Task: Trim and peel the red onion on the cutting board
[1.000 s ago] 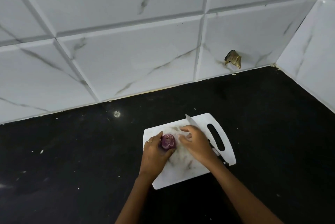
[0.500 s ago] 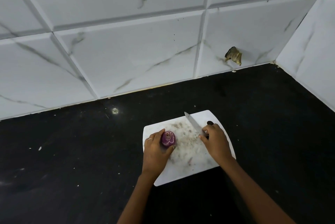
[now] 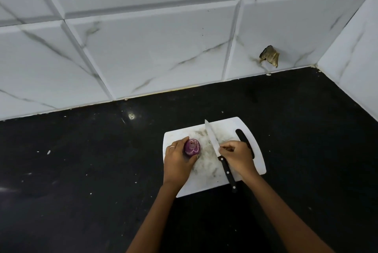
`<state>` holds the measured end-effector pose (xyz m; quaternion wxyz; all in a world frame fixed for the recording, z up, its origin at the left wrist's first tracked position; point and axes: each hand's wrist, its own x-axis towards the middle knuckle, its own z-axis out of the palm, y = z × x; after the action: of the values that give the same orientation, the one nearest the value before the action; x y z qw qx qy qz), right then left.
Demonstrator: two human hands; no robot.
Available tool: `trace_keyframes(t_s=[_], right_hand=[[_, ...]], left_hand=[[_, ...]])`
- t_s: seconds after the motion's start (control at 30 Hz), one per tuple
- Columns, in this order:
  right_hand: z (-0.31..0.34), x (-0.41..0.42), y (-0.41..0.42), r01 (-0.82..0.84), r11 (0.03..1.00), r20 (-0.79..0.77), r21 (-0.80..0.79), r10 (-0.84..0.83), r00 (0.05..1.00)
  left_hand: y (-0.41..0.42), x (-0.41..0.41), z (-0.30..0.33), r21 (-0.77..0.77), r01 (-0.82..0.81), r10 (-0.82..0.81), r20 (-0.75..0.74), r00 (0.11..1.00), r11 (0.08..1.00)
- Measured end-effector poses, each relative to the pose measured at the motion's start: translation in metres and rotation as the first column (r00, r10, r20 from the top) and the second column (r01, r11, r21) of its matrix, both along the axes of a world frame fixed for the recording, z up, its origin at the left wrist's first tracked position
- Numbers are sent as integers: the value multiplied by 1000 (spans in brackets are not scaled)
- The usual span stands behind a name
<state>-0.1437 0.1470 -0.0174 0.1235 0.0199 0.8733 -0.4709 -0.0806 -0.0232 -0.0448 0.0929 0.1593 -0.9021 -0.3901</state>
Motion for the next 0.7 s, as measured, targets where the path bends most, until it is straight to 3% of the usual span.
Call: trace_keyframes(t_s=[0.2, 0.3, 0.4, 0.53, 0.7], right_hand=[[-12, 8, -9, -13, 997, -93, 78, 21, 995], [-17, 6, -6, -51, 959, -245, 278, 122, 962], [-22, 1, 2, -80, 855, -371, 512, 304, 878], [-38, -2, 15, -230, 693, -206, 683, 485, 850], [-44, 5, 16, -202, 676, -201, 709, 469, 860]], left_hand=[[1, 3, 1, -66, 15, -14, 8, 1000, 998], [1, 5, 2, -60, 20, -18, 34, 999, 998], [0, 5, -2, -103, 63, -55, 70, 996, 993], [0, 10, -10, -230, 141, -112, 133, 985, 963], [-1, 14, -15, -298, 172, -130, 156, 979, 939]])
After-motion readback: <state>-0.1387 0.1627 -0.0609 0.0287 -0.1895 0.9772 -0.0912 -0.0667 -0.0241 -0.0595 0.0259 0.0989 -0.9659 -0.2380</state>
